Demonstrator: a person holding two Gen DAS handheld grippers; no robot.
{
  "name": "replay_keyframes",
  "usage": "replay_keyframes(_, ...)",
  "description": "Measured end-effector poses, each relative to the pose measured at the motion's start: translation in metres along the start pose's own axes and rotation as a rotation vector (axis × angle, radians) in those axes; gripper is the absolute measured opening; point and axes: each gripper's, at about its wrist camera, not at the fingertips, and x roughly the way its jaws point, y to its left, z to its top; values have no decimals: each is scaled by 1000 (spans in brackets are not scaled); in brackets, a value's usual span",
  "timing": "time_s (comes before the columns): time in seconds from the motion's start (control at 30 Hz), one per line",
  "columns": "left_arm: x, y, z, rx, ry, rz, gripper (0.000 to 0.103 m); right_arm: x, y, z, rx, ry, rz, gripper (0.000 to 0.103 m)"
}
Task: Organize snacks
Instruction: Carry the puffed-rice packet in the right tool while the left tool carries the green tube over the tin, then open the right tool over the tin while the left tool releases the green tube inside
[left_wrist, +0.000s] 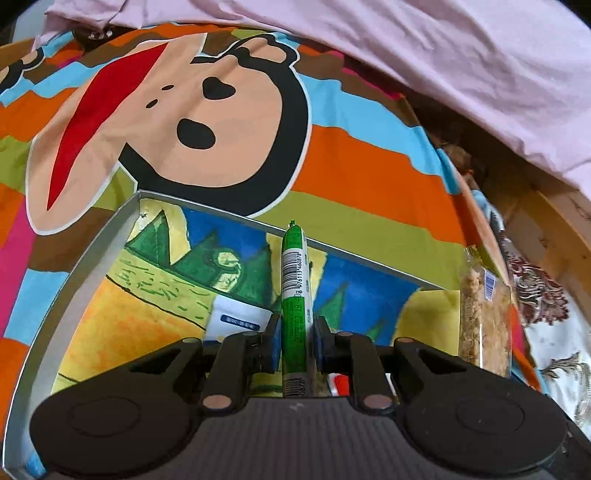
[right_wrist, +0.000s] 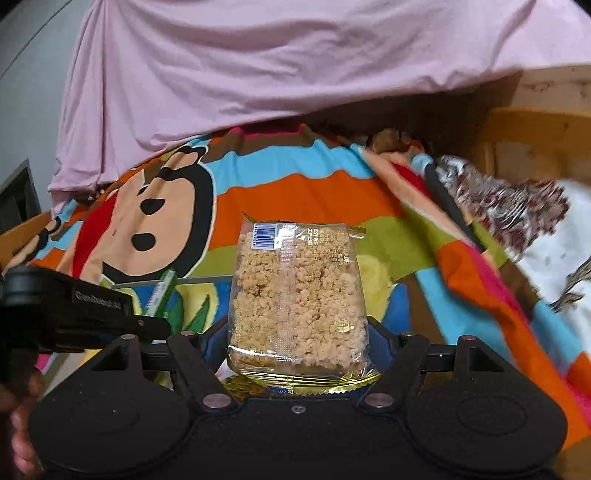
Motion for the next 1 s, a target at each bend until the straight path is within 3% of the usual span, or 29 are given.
replay_keyframes(0.47,22,-8,-12,-36,15,62,19,14,2,3,19,73,29,77)
replay_keyframes(0.57,25,-8,-13,-39,18,65,19,13,4,3,11,73,27,82)
replay_keyframes(0.67,26,-5,-14,-56,15,52,19,12,3,3,23,73,23,91)
replay_keyframes(0.73,24,-2,-13,-67,9,45,20,9,0,4,42,66,36,102)
replay_keyframes(0.77,23,-1,-13,-72,4,46,20,7,0,4,55,59,45,102)
replay_keyframes(0.93,16,7,-15,-104,-16,10,34,-4,-4,7,97,47,65,102)
replay_keyframes(1.0,12,11,-17,-121,-25,2,48,-8,-8,7,138,52,85,102)
